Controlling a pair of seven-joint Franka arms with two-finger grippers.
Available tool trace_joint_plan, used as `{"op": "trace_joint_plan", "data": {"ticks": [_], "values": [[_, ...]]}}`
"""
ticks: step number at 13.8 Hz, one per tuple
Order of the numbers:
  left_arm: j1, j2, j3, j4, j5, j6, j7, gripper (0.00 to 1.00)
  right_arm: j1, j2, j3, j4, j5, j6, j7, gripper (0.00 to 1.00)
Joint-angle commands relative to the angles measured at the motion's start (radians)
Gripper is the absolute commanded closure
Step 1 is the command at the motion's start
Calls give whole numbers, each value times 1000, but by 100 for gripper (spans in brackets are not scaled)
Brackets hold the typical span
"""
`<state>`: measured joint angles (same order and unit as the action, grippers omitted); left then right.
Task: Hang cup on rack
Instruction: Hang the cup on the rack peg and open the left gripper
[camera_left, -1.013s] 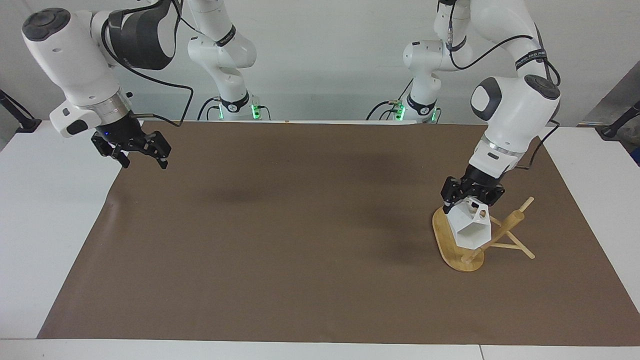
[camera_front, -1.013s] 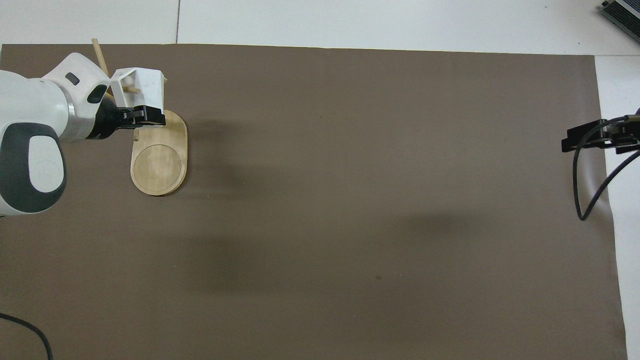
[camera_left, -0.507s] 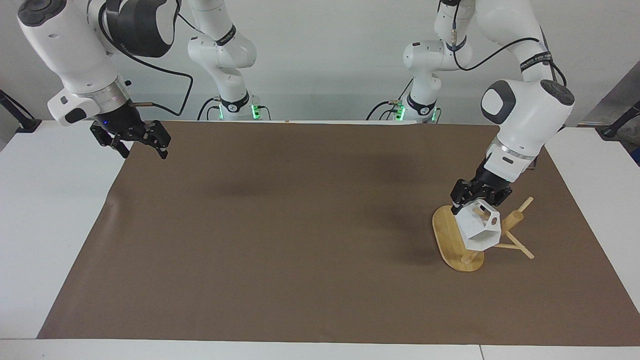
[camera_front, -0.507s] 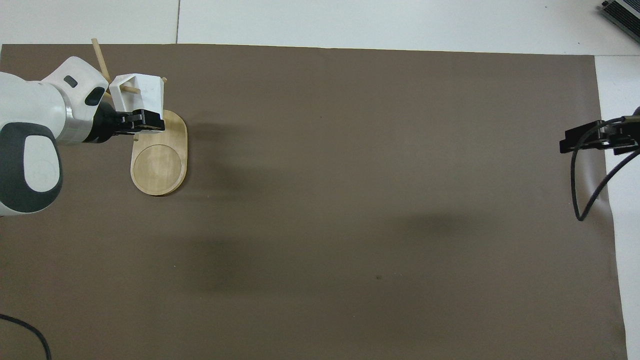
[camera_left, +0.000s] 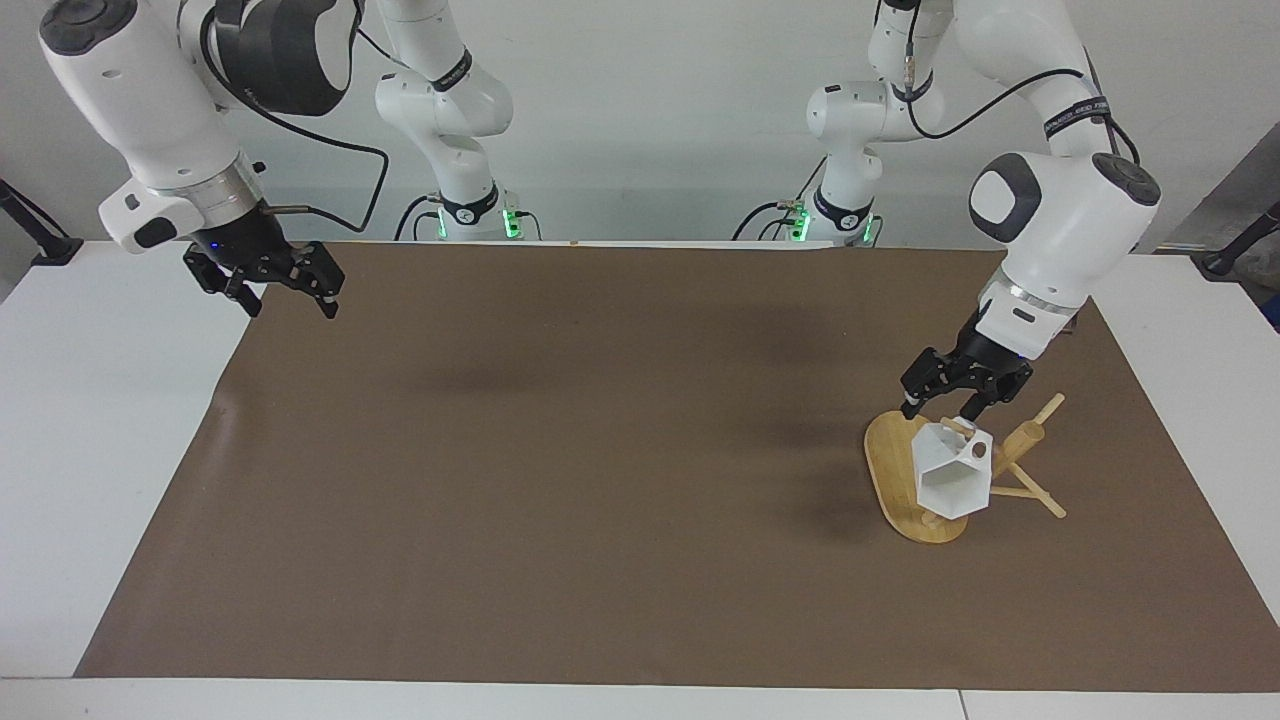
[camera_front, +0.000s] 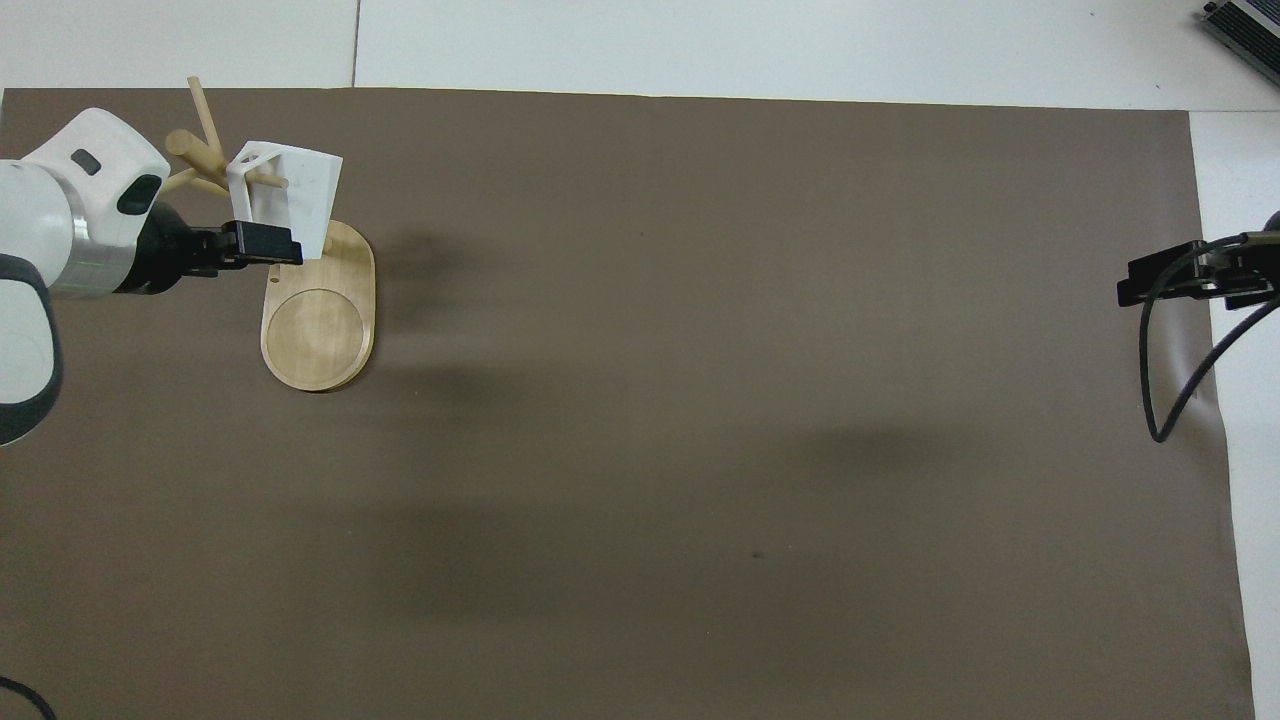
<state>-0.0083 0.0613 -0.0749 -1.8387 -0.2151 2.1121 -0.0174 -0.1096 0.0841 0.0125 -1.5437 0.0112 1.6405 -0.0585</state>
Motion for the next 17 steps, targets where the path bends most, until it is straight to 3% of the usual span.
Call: {"op": "trace_joint_plan", "data": {"ticks": [1,5,11,17], "values": [[31,-64,0,-16,77,-78,71,0,-1,-18,4,-18,-10,-5,14,0],[39,-95,0,4,209,-184,113,0,-1,-18,4,-18,-10,-5,14,0],[39,-72,0,238,227,-457,120,0,-1,-18,4,-18,-10,-5,14,0],[36,-70,0,239,223,-432,117,0,-1,-18,4,-18,-10,-5,14,0]]}}
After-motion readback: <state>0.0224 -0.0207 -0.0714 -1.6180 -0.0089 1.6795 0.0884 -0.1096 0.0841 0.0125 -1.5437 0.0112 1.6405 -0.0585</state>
